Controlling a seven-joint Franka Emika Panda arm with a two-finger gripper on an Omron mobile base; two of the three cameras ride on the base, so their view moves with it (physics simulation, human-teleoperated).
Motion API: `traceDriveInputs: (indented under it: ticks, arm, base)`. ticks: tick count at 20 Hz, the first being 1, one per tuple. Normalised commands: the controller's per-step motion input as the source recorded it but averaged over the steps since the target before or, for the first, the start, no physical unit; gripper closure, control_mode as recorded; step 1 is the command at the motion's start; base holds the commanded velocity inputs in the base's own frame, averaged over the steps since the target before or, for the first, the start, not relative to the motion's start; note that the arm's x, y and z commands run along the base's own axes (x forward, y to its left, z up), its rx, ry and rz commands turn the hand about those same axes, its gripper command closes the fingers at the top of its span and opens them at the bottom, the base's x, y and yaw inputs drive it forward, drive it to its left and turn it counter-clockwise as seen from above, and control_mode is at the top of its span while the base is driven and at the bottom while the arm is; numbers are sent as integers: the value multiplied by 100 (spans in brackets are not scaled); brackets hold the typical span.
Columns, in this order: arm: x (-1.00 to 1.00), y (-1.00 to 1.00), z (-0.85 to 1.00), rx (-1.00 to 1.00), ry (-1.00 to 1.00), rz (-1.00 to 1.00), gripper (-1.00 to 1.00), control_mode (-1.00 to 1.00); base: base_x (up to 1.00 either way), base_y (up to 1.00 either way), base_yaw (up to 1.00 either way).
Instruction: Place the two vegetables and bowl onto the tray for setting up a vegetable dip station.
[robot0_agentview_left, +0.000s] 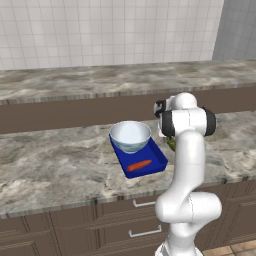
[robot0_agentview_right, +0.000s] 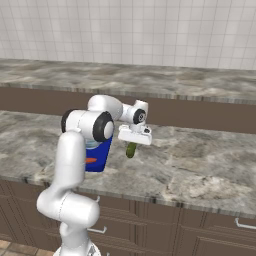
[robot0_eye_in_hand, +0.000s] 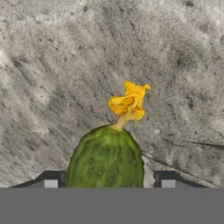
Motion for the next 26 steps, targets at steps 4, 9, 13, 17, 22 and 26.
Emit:
traceDriveInputs:
  ticks: [4, 9, 13, 17, 22, 26]
  arm:
    - [-2, -1, 0, 0, 0, 0, 100, -100]
    - [-10, -1, 3, 0, 0, 0, 100, -100]
    - [-21, 0, 15, 0, 0, 0, 100, -100]
    - [-32, 0, 19, 2, 0, 2, 100, -100]
    - [-37, 0, 19, 3, -4, 9, 100, -100]
    - [-41, 1, 18, 1, -4, 10, 100, -100]
  base:
    - [0, 0, 0]
    - [0, 0, 0]
    - [0, 0, 0]
    - [0, 0, 0]
    - [0, 0, 0]
    - [0, 0, 0]
